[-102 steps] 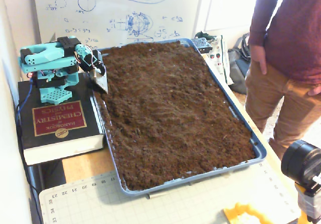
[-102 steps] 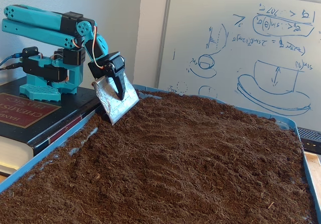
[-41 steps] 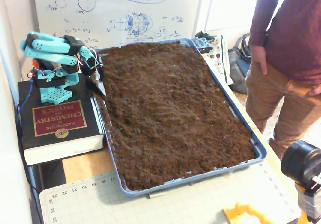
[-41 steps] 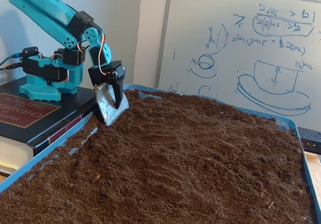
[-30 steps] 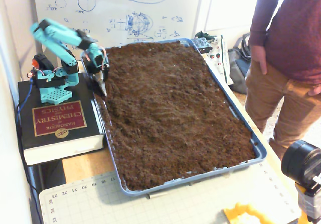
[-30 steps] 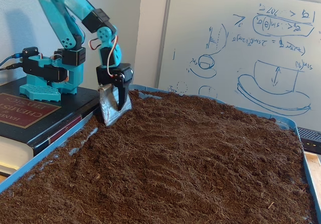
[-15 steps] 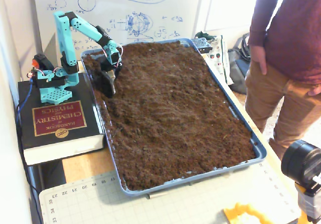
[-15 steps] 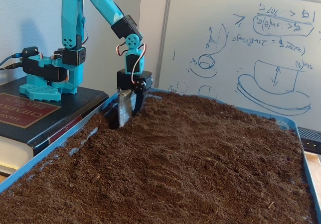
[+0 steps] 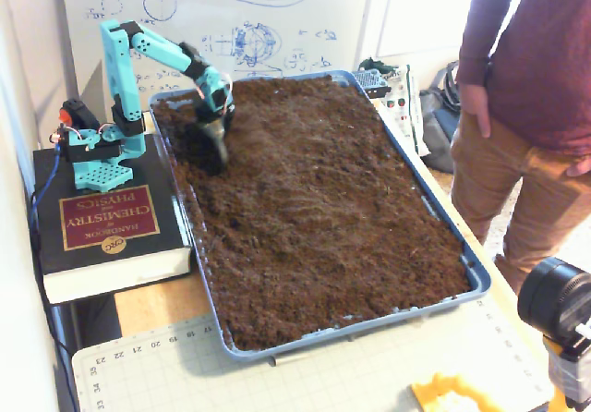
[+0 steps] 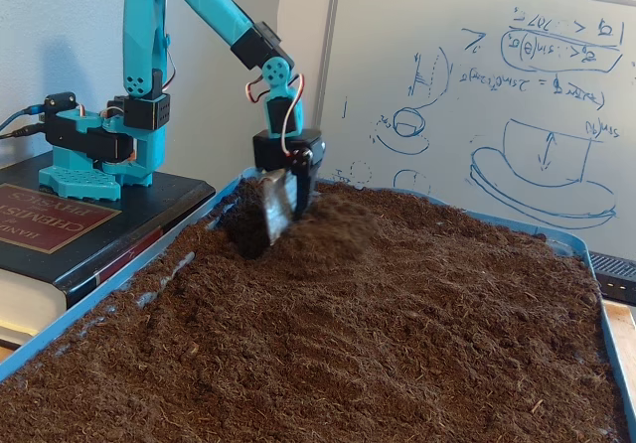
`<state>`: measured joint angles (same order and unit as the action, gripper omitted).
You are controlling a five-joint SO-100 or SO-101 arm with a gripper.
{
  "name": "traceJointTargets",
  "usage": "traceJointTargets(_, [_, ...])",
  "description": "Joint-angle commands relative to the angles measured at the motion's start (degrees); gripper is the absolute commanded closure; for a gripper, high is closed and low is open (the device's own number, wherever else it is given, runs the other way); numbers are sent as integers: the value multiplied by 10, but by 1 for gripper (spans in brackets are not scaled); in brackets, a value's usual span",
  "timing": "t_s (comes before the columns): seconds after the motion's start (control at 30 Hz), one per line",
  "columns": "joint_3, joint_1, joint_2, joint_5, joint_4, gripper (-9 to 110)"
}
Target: Build a berm.
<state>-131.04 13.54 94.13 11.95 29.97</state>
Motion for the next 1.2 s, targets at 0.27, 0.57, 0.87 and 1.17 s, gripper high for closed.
traceJointTargets(0.27, [46, -4, 150, 6, 58, 101])
traceJointTargets(0.57, [53, 14, 258, 6, 323, 101])
traceJointTargets(0.87, [56, 104, 133, 6, 367, 101])
traceJointTargets(1.17, [58, 175, -2, 7, 218, 101])
